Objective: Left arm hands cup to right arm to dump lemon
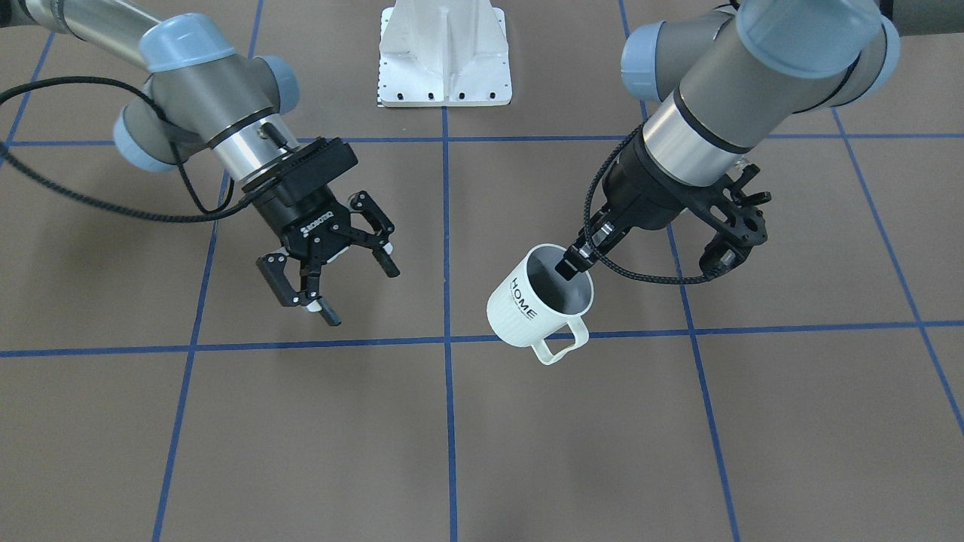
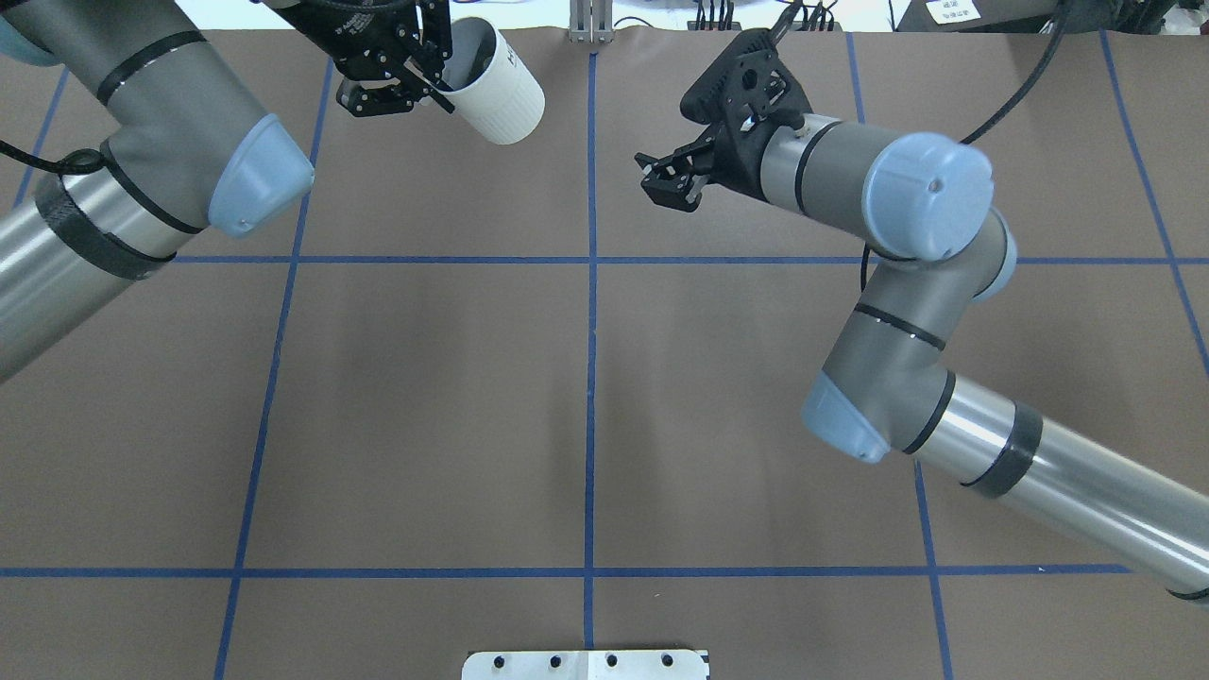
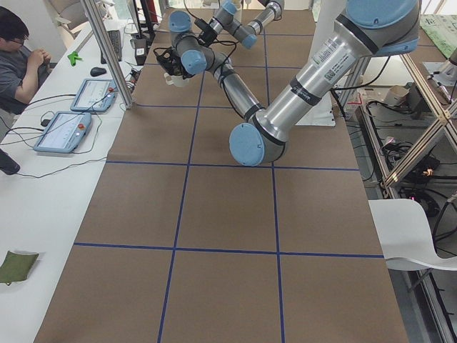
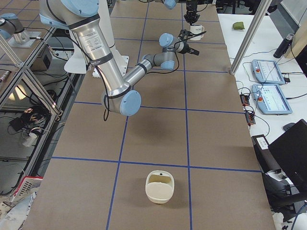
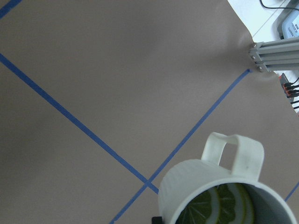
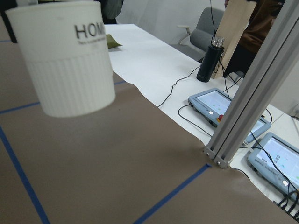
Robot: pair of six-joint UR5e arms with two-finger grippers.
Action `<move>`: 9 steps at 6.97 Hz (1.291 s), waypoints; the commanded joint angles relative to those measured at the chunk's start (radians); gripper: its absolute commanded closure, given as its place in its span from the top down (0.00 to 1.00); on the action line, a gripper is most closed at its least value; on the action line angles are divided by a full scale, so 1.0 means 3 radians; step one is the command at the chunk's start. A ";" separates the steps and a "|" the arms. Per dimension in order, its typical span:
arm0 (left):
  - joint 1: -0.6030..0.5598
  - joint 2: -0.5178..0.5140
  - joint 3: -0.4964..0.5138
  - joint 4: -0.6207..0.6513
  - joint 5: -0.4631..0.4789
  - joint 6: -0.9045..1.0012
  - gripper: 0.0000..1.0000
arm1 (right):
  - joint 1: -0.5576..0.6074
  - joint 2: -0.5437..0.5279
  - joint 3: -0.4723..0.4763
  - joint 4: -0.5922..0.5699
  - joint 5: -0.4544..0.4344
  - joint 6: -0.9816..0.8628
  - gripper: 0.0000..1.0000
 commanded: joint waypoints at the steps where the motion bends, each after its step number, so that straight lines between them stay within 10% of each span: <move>1: 0.0009 -0.0120 0.0080 -0.0010 0.0005 -0.0201 0.00 | -0.0386 0.0003 0.0010 0.0277 -0.0706 0.0023 0.99; 9: 0.0443 -0.0361 0.0101 -0.0056 -0.0005 -0.0442 0.00 | -0.0489 0.0013 0.0021 0.0396 -0.0926 -0.0018 0.99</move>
